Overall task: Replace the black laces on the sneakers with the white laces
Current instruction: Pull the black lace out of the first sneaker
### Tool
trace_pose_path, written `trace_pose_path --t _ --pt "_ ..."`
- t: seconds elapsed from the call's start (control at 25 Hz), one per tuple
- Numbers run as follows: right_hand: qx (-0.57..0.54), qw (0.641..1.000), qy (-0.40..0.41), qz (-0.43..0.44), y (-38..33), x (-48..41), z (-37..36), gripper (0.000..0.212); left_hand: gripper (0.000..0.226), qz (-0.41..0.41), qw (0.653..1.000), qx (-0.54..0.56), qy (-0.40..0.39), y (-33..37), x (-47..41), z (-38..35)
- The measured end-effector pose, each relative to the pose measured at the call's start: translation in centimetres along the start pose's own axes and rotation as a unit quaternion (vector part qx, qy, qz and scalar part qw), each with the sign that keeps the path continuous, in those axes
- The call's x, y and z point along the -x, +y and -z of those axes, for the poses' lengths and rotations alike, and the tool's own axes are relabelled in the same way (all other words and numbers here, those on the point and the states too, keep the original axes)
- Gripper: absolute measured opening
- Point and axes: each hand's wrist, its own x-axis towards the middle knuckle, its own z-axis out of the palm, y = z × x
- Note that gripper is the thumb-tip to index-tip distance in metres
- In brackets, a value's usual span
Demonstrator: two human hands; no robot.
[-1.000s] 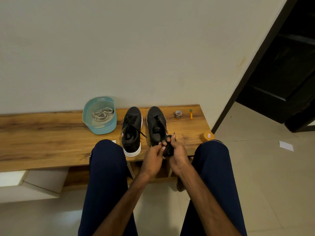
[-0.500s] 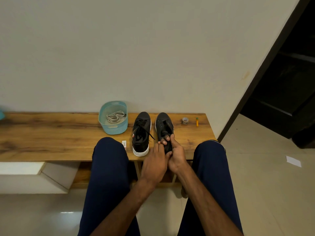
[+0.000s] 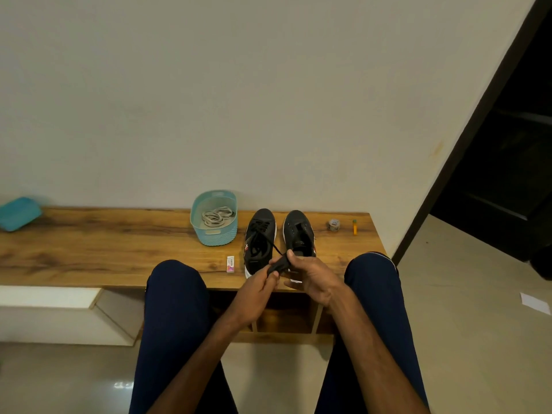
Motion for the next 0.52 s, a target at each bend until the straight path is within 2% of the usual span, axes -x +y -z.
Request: trace_pose_path --t 0.08,0.2,0.36,0.52 --pt "-0.038 0.999 0.034 -0.016 0.2 -0.2 -0.5 0.032 0.024 -0.006 0.998 -0.067 0.012 -0.2 0.2 -0.1" --pt "-0.082 0.991 0.109 0.006 0.8 -0.5 -0.9 0.032 0.021 -0.014 0.988 -0.152 0.037 0.1 0.0 -0.4" --pt "-0.11 0.972 0.204 0.034 1.5 -0.7 -1.1 0.018 0.017 -0.026 0.965 -0.245 0.088 0.5 0.2 -0.9" --pt "-0.137 0.98 0.139 0.043 1.8 -0.9 -1.7 0.02 0.018 -0.009 0.942 -0.315 0.114 0.3 -0.2 -0.6"
